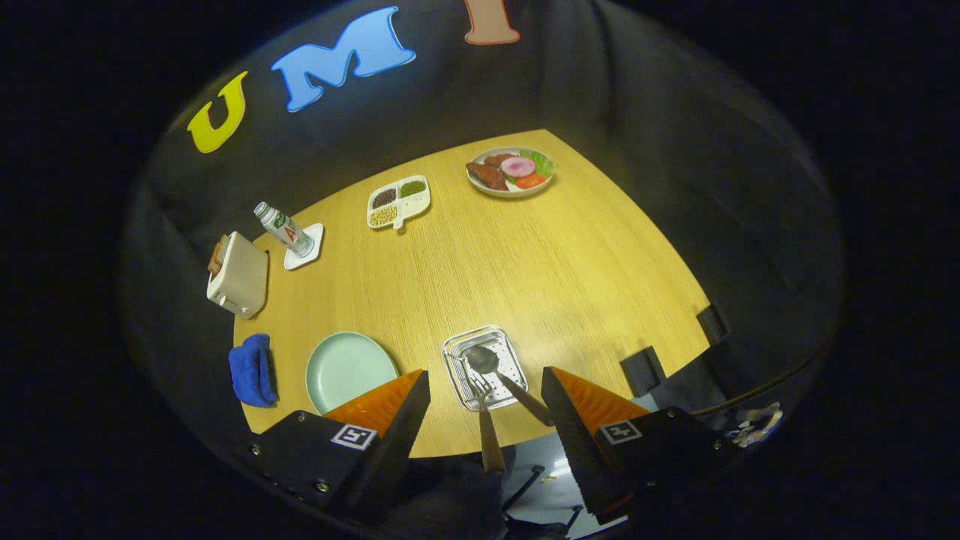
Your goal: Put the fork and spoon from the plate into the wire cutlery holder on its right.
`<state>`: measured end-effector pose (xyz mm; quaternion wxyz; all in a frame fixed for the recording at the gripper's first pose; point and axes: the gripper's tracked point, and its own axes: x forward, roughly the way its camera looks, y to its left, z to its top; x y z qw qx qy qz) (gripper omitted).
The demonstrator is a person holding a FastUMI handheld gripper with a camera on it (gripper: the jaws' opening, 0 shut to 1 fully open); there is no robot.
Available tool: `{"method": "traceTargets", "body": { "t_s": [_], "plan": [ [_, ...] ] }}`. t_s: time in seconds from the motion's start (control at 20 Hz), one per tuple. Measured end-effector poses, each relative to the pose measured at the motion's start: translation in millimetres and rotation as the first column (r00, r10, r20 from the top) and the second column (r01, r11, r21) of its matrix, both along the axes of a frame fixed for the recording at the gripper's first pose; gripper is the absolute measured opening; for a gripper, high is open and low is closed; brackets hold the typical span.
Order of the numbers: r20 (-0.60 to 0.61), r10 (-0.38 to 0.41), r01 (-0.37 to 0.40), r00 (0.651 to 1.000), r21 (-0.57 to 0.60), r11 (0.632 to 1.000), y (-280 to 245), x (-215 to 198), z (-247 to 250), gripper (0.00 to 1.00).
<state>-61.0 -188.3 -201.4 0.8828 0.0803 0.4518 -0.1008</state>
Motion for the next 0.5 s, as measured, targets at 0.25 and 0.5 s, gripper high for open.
{"method": "traceTargets", "body": {
  "t_s": [0.25, 0.5],
  "plan": [
    [0.253, 0.089, -0.056, 0.963, -0.137, 0.989, 17.8, 34.7, 59.7, 0.92],
    [0.509, 0.176, -0.063, 0.842, -0.232, 0.971, 49.2, 53.8, 125.4, 0.92]
  ]
}}
